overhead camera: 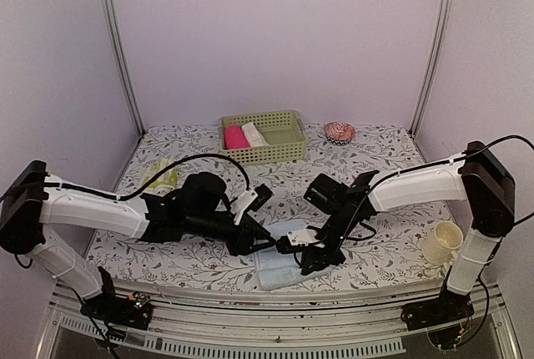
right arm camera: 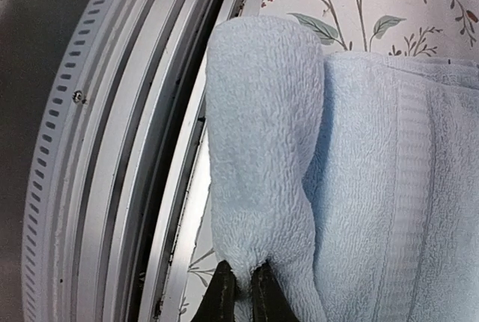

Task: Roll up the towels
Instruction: Roll the towel at the center of the board.

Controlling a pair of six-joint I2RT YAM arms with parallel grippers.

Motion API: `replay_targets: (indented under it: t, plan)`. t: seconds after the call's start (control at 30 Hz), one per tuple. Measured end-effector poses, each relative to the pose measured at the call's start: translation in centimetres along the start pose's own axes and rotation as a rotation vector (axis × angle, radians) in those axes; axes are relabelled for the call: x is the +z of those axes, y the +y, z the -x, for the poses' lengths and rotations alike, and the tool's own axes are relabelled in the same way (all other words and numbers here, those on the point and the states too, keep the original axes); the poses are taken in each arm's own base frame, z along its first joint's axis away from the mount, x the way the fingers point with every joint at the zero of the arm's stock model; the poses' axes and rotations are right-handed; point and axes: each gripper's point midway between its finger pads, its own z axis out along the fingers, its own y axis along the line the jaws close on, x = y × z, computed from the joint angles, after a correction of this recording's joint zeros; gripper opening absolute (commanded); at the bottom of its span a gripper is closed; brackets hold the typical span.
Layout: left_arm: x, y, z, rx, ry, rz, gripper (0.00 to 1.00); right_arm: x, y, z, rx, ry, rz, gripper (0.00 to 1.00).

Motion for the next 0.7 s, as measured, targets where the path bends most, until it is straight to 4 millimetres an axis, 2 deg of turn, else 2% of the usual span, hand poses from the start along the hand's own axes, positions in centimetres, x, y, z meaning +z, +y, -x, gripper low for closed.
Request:
replay_targets:
  t: [0.03, 0.1, 0.2, 0.33, 0.47, 0.57, 0.7]
  plan:
    - [-1.2, -0.5, 0.7, 0.046, -0.060, 0.042, 0.34, 0.0, -0.1, -0.1, 0.038, -0.009, 0.043, 0.08]
    - [-2.6, -1.9, 1.0, 0.118, -0.128, 0.084, 0.34, -0.1, -0.4, -0.1, 0.103, -0.028, 0.112, 0.08]
    - [-3.4, -3.4, -0.6, 0.209, -0.165, 0.156, 0.36, -0.2, -1.2, 0.0, 0.215, -0.067, 0.241, 0.09]
    - [-3.4, -3.4, -3.3, 0.321, -0.140, 0.272, 0.37, 0.0, -1.9, -0.2, 0.353, -0.113, 0.395, 0.09]
    - [-2.6, -2.3, -4.6, 0.417, -0.092, 0.358, 0.40, 0.2, -2.1, -0.5, 0.444, -0.116, 0.467, 0.09]
    - [-0.9, -1.6, -5.4, 0.497, -0.022, 0.402, 0.43, 0.4, -2.3, -0.5, 0.481, -0.104, 0.483, 0.09]
    - [1.6, -1.6, -5.3, 0.612, 0.042, 0.417, 0.45, 0.5, -2.4, -0.5, 0.528, -0.090, 0.490, 0.10]
